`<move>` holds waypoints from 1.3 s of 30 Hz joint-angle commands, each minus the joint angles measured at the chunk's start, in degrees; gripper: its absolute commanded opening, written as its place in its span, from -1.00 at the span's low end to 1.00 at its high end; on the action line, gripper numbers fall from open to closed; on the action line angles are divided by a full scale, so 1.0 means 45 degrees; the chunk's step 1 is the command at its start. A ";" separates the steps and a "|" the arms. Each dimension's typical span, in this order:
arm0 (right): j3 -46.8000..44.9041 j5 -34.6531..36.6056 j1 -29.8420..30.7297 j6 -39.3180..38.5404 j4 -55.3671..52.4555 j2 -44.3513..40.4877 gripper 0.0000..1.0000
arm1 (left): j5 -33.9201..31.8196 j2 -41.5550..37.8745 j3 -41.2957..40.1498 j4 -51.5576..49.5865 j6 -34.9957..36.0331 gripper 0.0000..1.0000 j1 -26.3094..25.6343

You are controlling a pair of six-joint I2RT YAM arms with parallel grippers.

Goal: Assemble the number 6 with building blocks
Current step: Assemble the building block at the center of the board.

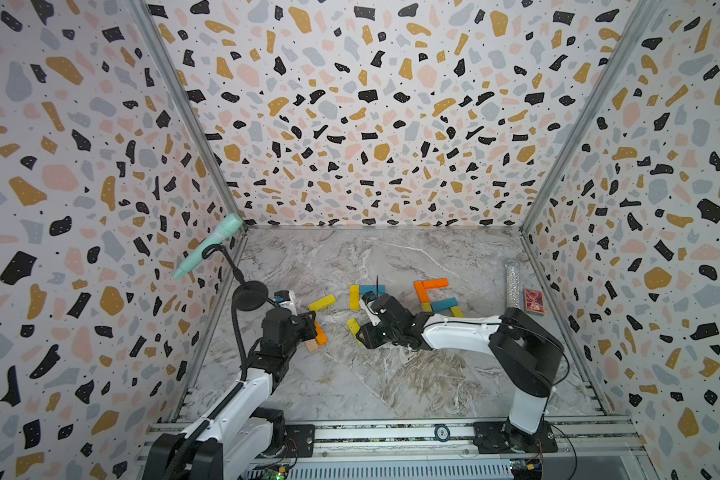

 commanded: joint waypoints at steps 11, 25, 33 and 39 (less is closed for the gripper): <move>-0.0877 -0.1257 -0.0892 -0.1638 0.1147 0.0022 -0.68 | -0.0306 0.2773 -0.0025 0.2164 -0.1322 -1.00 -0.2710; -0.0388 -0.2384 -0.0641 -0.1701 0.1703 0.1528 -0.69 | 0.0212 0.5407 0.0647 0.3008 -0.1232 -1.00 -0.3032; -0.0871 -0.2422 -0.0377 -0.1645 0.1796 0.1007 -0.69 | -0.0221 0.5679 0.0783 0.3164 -0.1254 -1.00 -0.3038; -0.1618 -0.2508 -0.0148 -0.1755 0.2105 0.0196 -0.68 | -0.0390 0.5595 0.0842 0.3307 -0.1235 -1.00 -0.3036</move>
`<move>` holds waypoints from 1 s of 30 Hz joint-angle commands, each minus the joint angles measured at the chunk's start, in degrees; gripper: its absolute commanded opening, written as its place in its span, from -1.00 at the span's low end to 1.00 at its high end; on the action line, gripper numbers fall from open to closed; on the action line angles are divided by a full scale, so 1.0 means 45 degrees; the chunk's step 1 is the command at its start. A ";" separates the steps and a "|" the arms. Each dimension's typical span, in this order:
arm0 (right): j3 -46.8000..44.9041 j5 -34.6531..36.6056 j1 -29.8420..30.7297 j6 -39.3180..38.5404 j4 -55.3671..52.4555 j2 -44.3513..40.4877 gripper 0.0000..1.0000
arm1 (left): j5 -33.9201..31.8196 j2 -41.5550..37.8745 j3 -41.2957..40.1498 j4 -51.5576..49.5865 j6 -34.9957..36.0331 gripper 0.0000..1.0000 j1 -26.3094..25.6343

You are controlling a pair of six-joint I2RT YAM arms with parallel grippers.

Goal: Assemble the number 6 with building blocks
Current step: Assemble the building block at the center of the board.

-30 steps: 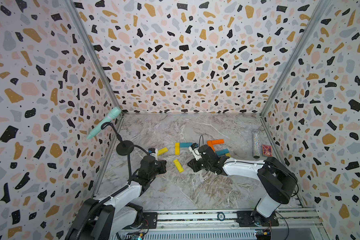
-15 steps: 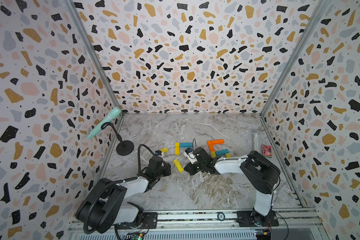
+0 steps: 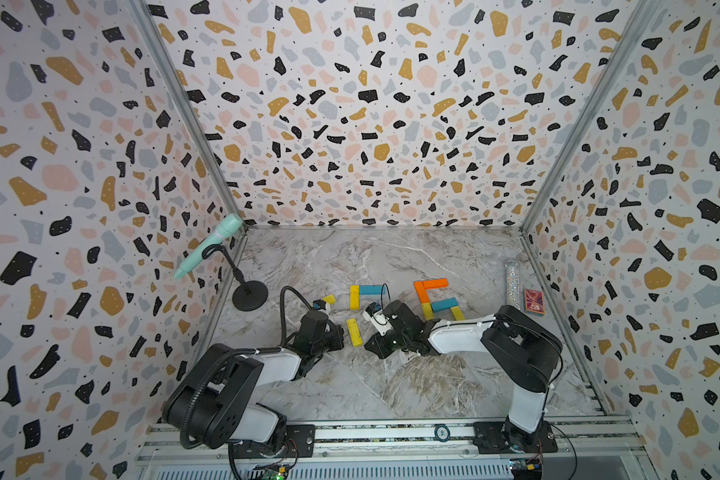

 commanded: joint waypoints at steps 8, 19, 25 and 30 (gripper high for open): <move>-0.0438 -0.0526 0.0582 -0.0308 0.1213 -0.0307 -0.69 | -0.0388 0.0014 0.0488 0.0445 0.0280 -1.00 -0.0075; 0.0680 -0.0520 0.0449 -0.0645 0.1233 0.1003 -0.69 | -0.0537 0.0605 0.0740 0.0545 0.0492 -1.00 -0.0072; 0.1026 -0.0428 0.0408 -0.0399 0.1563 0.1517 -0.69 | -0.0474 0.1148 0.0818 0.0981 0.0484 -1.00 -0.0089; 0.0955 -0.0500 0.0283 -0.0182 0.2006 0.1609 -0.69 | -0.0664 0.1359 0.0704 0.1490 0.0534 -1.00 -0.0062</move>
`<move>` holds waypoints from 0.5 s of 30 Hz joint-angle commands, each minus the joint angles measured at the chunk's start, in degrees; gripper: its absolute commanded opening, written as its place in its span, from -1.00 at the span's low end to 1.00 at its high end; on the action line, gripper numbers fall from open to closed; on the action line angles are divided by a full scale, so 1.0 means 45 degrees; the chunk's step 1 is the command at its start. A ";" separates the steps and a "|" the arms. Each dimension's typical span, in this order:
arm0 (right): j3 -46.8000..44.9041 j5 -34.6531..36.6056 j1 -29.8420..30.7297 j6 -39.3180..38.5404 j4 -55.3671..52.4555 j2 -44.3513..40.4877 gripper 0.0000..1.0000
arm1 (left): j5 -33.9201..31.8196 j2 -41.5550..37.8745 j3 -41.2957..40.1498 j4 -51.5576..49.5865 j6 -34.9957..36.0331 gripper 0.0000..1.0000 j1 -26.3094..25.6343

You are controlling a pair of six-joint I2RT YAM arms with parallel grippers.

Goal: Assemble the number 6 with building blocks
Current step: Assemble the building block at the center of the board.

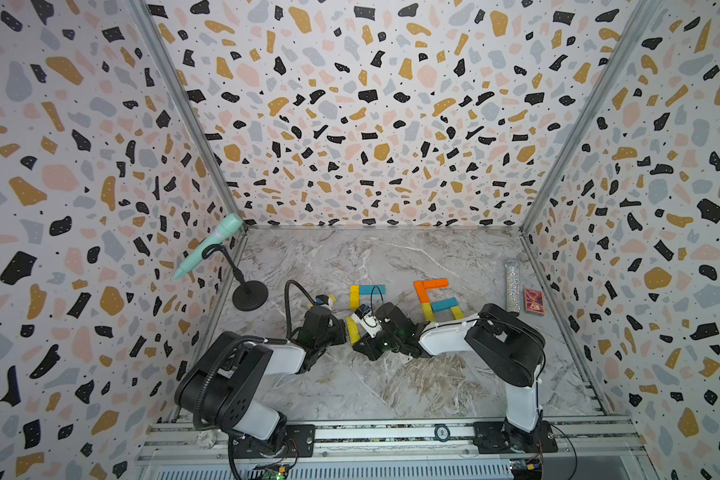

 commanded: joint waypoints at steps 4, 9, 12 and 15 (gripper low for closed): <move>-0.0127 -0.0137 -0.0114 0.0314 0.0380 0.0160 -0.69 | 0.0021 0.0391 0.0150 0.0898 0.0302 -1.00 -0.0012; -0.0188 -0.0292 -0.0081 0.0648 0.1013 0.0399 -0.69 | 0.0198 0.0664 0.0072 0.1752 0.0184 -1.00 -0.0012; -0.0134 -0.0425 -0.0080 0.0697 0.1274 0.0496 -0.69 | 0.0261 0.0865 0.0216 0.2011 0.0198 -1.00 -0.0018; -0.0285 -0.0260 -0.0093 0.0529 0.1182 0.0103 -0.69 | 0.0354 0.1081 0.0456 0.1979 0.0203 -1.00 0.0048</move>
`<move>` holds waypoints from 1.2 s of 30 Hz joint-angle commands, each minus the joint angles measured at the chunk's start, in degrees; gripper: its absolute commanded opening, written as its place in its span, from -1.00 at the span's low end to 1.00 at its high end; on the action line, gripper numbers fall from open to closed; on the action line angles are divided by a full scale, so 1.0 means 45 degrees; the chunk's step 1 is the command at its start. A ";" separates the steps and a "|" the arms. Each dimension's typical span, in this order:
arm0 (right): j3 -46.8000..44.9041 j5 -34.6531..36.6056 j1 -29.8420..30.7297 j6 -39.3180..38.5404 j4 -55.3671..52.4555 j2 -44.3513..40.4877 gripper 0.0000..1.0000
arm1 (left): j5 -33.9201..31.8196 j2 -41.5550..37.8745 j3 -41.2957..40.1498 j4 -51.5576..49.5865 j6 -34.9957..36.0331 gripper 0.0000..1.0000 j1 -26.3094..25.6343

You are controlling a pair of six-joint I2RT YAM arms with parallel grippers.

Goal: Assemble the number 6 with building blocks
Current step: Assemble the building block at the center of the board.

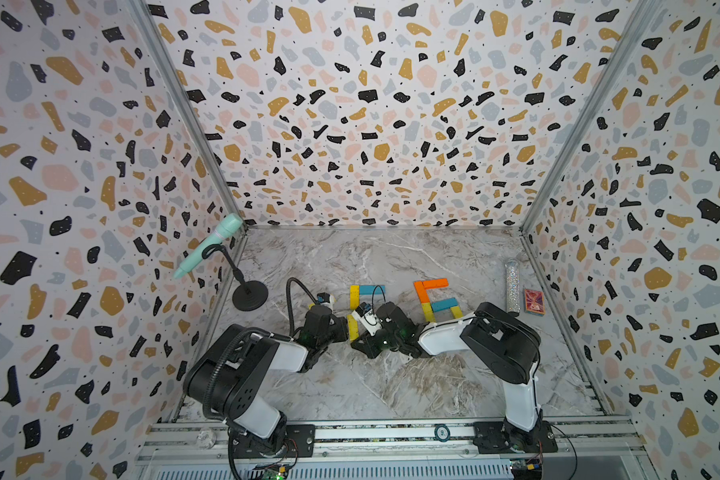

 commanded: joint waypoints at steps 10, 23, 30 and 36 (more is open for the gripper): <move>-0.0866 0.0198 -0.0072 0.0306 0.0252 -0.0965 -0.69 | 0.0325 -0.0039 0.0115 0.0236 0.0107 -1.00 0.0336; -0.1093 0.0122 -0.0066 0.0912 0.1358 -0.0348 -0.69 | 0.0315 -0.0581 -0.0436 0.0186 -0.0011 -1.00 0.0337; -0.1006 0.0091 -0.0212 0.0877 0.1355 -0.0021 -0.69 | 0.0345 -0.0619 -0.0565 0.0182 0.0027 -1.00 0.0324; -0.0886 0.0063 -0.0340 0.0877 0.1391 0.0149 -0.69 | 0.0286 -0.0742 -0.0547 0.0100 0.0052 -1.00 0.0336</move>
